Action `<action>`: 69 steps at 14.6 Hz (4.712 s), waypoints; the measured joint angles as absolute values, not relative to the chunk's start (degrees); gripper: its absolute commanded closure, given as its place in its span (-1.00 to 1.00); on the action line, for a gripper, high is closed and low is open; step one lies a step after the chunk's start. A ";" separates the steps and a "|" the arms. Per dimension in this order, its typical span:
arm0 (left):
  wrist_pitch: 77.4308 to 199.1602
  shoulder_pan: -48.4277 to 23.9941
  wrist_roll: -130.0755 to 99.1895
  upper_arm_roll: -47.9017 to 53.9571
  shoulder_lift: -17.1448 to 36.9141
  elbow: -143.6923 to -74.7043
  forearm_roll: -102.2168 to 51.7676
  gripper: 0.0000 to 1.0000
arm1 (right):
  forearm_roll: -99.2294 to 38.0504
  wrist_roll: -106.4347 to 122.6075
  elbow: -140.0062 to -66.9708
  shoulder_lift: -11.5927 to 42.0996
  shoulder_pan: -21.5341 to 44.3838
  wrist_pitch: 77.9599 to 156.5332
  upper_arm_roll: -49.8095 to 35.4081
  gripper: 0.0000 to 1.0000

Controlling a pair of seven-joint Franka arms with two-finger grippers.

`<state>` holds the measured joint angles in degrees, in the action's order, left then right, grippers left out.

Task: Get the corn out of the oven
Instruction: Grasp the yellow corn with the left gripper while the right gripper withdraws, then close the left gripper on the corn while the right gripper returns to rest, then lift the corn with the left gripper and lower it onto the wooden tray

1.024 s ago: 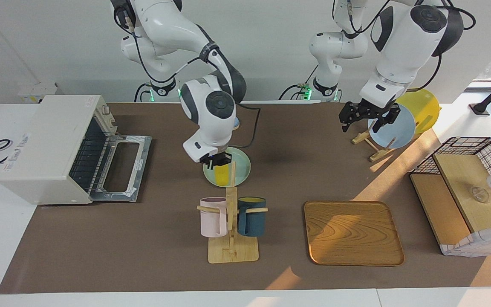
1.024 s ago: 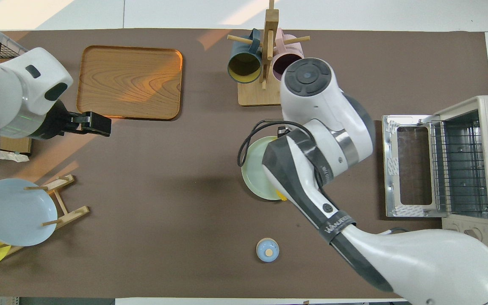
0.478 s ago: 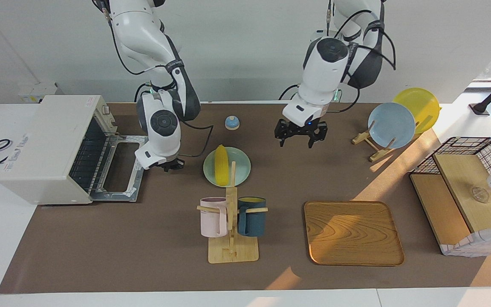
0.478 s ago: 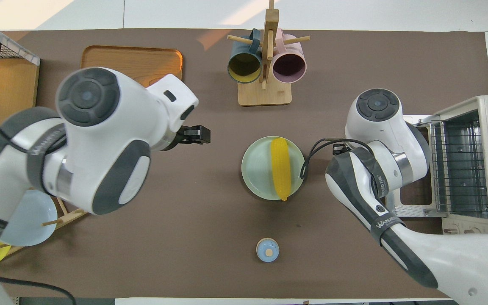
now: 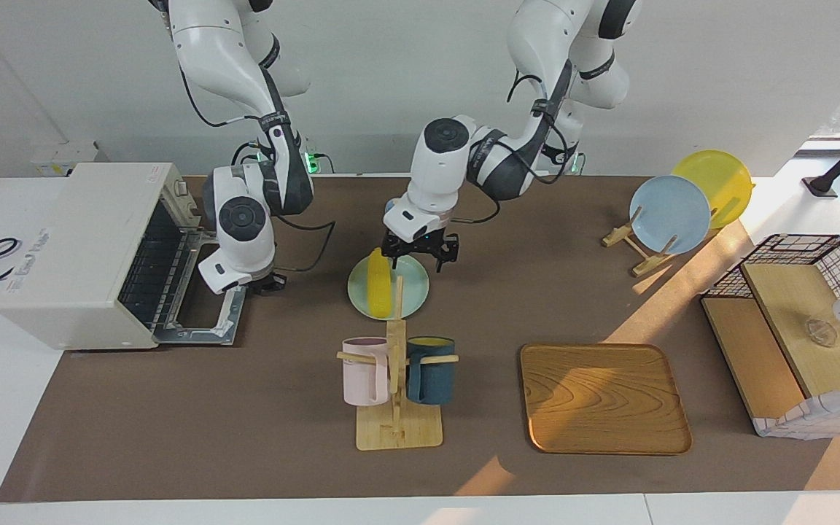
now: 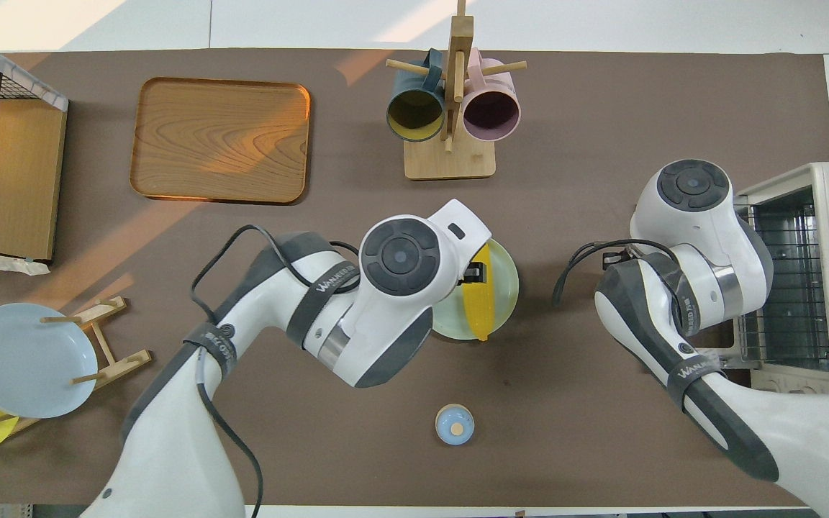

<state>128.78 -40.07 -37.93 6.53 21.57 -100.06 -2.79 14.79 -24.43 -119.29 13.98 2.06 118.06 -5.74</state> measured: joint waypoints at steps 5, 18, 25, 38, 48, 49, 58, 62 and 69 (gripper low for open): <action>133.02 -43.17 -40.39 6.39 27.39 -96.19 -2.74 -1.00 | 17.20 -20.39 -119.45 13.88 0.74 117.52 -6.17 1.00; 137.29 -43.65 -41.32 6.03 29.46 -97.34 -2.54 -1.00 | 17.22 3.98 -112.46 -0.41 -10.45 100.84 -5.95 1.00; 137.45 -43.99 -42.31 6.01 29.46 -97.34 -2.52 -0.69 | 5.80 4.51 -100.09 -5.09 -9.29 85.17 -6.67 -1.00; 138.24 -44.00 -42.68 5.89 29.39 -97.92 -2.50 1.00 | 3.32 4.49 -88.76 1.19 -7.79 79.62 -8.23 -1.00; 126.48 -38.99 -33.77 -1.74 24.21 -96.02 -2.28 1.00 | 3.32 4.39 -88.19 1.01 -7.15 78.11 -7.24 -1.00; 124.41 -35.09 -29.59 -1.92 22.39 -95.93 -2.25 1.00 | 3.32 4.39 -88.19 1.01 -5.61 77.83 -5.63 -1.00; 121.86 -12.40 -12.06 -1.07 35.46 -77.00 -2.24 1.00 | 3.28 4.39 -88.22 1.01 -2.54 77.77 -1.77 -1.00; 125.59 -10.02 -8.82 -0.43 42.21 -72.44 -2.24 1.00 | 3.28 4.39 -88.22 1.01 -2.54 77.77 -1.75 -1.00; 124.31 -10.13 -7.32 0.03 41.70 -72.20 -2.24 -1.00 | 3.28 4.39 -88.19 1.01 -2.55 77.78 -1.75 -1.00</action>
